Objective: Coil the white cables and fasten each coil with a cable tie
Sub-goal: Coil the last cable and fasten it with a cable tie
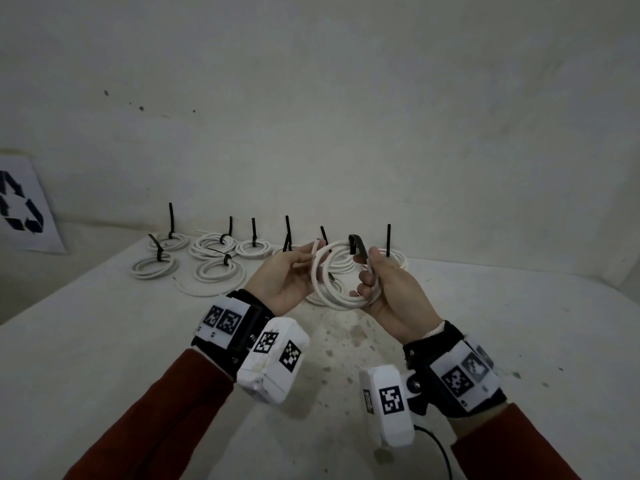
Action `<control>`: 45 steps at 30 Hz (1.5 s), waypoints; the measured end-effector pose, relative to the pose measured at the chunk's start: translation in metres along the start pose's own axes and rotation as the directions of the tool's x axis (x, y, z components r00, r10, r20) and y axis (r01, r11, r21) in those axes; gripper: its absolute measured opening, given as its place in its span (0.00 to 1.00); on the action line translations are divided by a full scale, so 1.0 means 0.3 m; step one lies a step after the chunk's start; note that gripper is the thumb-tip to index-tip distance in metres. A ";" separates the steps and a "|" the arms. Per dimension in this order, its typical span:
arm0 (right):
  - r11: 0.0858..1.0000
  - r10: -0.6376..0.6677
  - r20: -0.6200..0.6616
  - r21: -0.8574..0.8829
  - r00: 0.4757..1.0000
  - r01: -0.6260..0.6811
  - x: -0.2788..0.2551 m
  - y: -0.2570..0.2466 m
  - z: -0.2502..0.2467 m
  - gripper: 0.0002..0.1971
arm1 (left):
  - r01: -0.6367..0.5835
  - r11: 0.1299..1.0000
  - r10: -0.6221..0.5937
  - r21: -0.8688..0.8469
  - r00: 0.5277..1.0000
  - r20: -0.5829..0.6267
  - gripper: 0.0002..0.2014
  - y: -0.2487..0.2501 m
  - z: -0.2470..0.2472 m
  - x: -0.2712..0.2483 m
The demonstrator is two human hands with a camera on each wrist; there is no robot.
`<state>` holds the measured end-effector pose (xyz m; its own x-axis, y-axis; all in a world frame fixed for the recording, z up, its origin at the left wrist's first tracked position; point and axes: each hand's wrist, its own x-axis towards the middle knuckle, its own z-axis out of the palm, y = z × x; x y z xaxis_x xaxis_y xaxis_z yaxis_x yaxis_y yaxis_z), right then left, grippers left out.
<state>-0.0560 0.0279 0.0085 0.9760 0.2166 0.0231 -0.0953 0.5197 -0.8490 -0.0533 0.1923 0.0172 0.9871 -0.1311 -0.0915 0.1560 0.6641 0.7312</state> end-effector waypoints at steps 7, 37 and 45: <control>1.000 -0.015 -0.099 -0.001 0.995 0.015 0.018 0.032 -0.013 0.12 | 0.029 0.986 -0.019 0.161 0.998 -0.063 0.08 -0.068 0.014 -0.033; 0.993 -0.027 -0.178 -0.114 0.984 0.007 0.017 0.064 -0.010 0.18 | -0.047 0.763 -0.010 0.645 0.996 0.085 0.14 -0.067 -0.025 -0.037; 0.953 0.209 0.088 0.206 0.974 -0.224 0.001 -0.030 0.010 0.16 | 0.151 0.979 -0.170 0.134 0.975 0.145 0.13 -0.044 -0.024 -0.033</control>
<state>-0.0554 0.0256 0.0177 0.9132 0.3928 -0.1087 -0.3494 0.6172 -0.7050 -0.0649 0.1903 0.0035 0.9305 -0.3473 -0.1159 0.2973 0.5321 0.7928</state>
